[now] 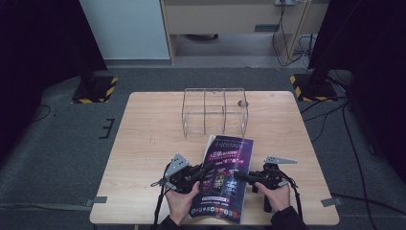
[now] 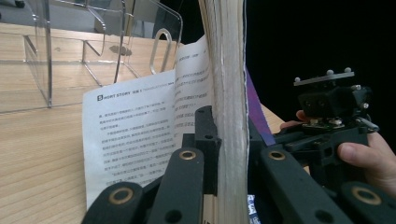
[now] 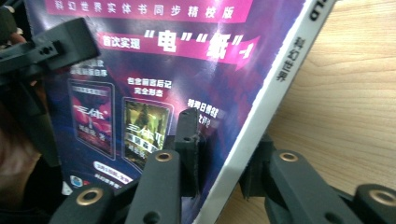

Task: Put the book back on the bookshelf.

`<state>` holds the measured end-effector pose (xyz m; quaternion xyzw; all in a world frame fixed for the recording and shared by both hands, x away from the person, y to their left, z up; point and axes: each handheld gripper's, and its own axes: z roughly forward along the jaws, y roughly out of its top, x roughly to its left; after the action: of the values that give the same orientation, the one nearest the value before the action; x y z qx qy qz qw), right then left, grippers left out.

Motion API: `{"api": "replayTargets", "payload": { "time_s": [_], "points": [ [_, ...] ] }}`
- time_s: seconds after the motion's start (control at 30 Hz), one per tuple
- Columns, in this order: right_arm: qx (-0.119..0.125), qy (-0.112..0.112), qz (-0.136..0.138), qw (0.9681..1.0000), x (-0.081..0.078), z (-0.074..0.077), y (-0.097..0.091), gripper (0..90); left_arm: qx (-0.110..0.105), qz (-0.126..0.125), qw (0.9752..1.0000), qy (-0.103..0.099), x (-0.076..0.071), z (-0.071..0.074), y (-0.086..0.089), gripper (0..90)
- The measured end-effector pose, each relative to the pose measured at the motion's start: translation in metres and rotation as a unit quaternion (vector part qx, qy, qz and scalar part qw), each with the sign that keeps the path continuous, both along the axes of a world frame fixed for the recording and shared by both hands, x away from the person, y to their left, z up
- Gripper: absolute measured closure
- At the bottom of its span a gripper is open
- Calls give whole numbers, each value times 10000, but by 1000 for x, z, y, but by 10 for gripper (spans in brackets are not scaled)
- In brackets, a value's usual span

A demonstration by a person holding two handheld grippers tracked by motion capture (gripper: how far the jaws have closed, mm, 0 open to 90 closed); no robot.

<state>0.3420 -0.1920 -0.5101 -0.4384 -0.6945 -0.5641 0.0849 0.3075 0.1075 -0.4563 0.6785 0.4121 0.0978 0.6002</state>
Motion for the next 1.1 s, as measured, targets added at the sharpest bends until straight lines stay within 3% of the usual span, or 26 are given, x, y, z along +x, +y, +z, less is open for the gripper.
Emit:
{"api": "replayTargets", "payload": {
  "time_s": [0.7,1.1],
  "points": [
    [209,64,-79,9997,-3,18,0,825,203,262,9994,87,10,-8,12,809],
    [216,-79,39,9997,-4,29,2,828,278,416,9984,270,18,-14,21,652]
  ]
}}
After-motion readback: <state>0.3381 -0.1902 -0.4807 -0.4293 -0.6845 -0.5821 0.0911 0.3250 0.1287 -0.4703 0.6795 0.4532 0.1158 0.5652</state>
